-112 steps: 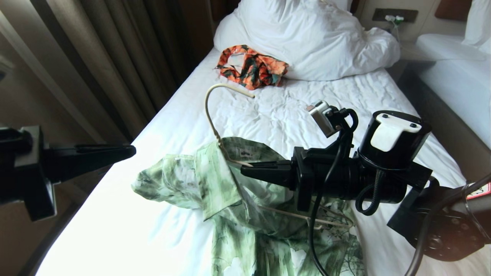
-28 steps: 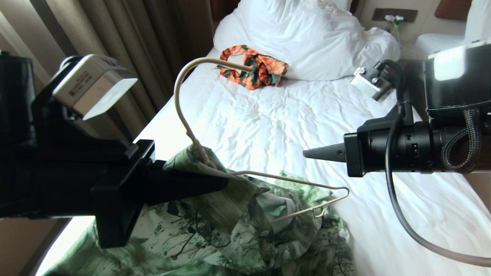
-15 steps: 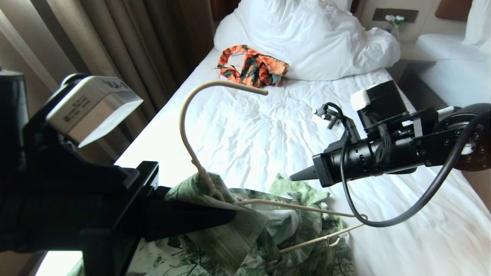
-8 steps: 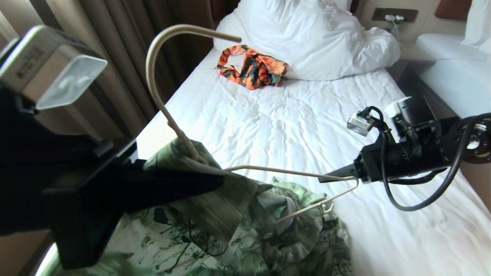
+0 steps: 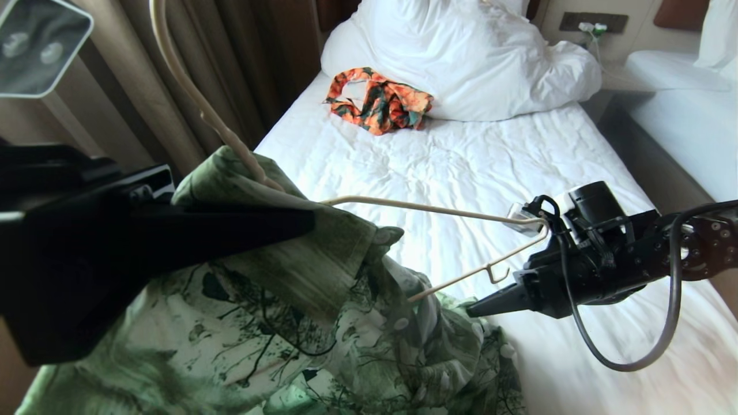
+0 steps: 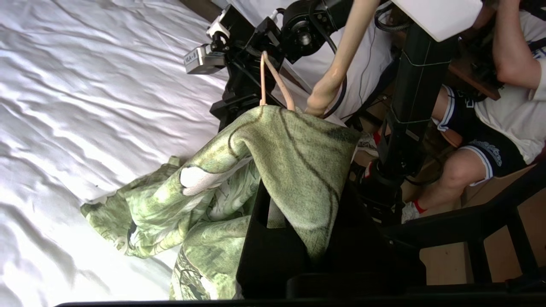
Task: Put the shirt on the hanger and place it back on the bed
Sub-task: Hook the other side of the shirt onto the hanger
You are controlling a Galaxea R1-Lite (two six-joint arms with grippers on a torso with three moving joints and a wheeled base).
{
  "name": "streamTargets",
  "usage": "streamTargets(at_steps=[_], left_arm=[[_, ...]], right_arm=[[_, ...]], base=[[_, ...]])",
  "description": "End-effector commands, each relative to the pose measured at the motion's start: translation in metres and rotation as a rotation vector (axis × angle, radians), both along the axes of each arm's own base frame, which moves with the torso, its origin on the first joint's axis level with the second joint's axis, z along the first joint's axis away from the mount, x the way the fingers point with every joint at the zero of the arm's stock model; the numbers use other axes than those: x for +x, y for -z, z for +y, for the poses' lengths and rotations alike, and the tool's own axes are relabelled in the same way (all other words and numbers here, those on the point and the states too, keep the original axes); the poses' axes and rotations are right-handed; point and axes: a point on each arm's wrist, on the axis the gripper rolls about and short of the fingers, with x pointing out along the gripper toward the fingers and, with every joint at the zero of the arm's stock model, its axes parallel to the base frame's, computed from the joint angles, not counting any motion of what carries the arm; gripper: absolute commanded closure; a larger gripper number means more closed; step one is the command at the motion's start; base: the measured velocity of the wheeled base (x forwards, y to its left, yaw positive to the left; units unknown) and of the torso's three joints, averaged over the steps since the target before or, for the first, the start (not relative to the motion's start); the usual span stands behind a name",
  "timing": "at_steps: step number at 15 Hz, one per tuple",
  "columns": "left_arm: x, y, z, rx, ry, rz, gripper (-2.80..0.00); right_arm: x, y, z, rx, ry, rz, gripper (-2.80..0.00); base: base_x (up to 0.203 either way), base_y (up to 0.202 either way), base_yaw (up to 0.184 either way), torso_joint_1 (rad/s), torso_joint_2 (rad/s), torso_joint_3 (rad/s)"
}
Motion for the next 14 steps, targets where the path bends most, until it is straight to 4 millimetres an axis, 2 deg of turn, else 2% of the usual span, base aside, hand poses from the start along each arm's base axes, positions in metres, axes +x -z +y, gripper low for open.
streamTargets(at_steps=[1,5,14], left_arm=[[0.005,0.003,-0.005,0.012,0.004,0.015,0.0],[0.006,0.003,-0.005,0.014,-0.005,0.013,0.0],[0.01,0.007,-0.01,0.034,-0.037,0.025,0.0]], right_arm=[[-0.002,0.003,0.007,0.007,-0.027,-0.006,-2.8],[0.007,0.019,0.019,0.043,-0.049,-0.094,-2.8],[0.007,0.015,0.041,0.095,-0.07,-0.104,-2.8]], base=[[0.0,0.0,0.0,0.0,0.0,0.0],[0.0,0.0,0.0,0.0,0.0,0.0],[0.0,0.0,0.0,0.0,0.0,0.0]])
